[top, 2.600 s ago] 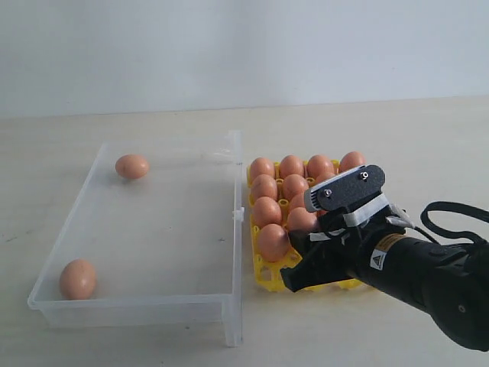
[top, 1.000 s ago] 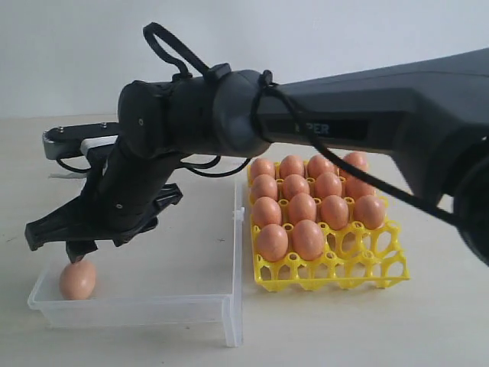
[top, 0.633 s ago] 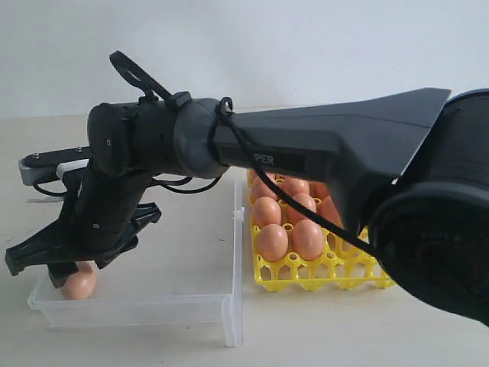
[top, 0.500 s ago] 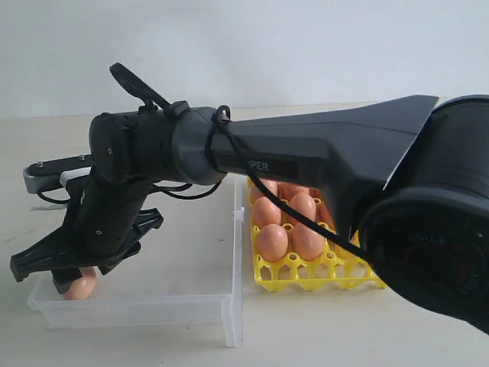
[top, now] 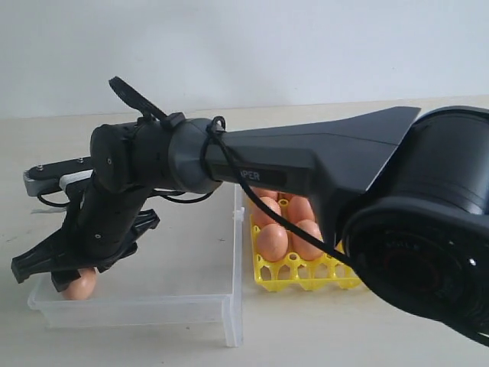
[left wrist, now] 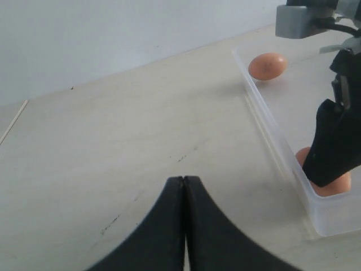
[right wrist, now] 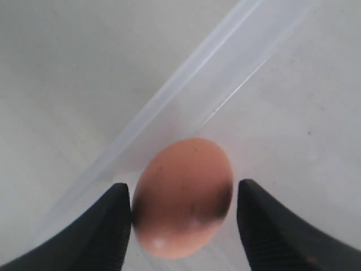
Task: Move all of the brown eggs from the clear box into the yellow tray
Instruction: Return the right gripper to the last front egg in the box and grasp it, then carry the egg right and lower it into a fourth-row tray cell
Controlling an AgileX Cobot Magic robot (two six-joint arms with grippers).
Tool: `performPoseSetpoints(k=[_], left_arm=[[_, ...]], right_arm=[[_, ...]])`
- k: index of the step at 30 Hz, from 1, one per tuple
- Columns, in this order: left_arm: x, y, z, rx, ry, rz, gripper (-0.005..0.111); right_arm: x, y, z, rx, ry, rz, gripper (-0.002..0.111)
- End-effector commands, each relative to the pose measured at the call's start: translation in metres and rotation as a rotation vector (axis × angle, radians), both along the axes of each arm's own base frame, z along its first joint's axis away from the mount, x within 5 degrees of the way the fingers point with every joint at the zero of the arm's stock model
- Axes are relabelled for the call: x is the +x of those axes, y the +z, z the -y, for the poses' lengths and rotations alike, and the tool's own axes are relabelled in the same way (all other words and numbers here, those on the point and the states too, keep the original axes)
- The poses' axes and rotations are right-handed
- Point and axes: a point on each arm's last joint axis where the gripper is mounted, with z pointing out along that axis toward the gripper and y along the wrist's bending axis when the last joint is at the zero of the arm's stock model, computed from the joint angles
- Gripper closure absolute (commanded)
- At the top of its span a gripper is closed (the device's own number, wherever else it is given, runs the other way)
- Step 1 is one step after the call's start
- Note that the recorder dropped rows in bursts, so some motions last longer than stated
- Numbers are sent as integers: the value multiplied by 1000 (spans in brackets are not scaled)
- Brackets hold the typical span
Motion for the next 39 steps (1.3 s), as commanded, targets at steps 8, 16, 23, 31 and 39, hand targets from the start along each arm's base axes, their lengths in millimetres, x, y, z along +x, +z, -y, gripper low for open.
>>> performPoseSetpoints(k=[8, 16, 23, 31, 39], left_arm=[[0, 2, 0, -5, 3, 16, 107], [0, 2, 0, -5, 3, 16, 107], [0, 2, 0, -5, 3, 16, 107], [0, 2, 0, -5, 3, 16, 107], [0, 2, 0, -5, 3, 16, 107]], right_arm=[[3, -2, -4, 5, 38, 42, 92], [13, 19, 43, 120, -68, 345, 108], [-15, 38, 156, 272, -200, 752, 108], [-60, 20, 273, 109, -431, 866, 108], [-69, 0, 309, 59, -556, 810, 108]])
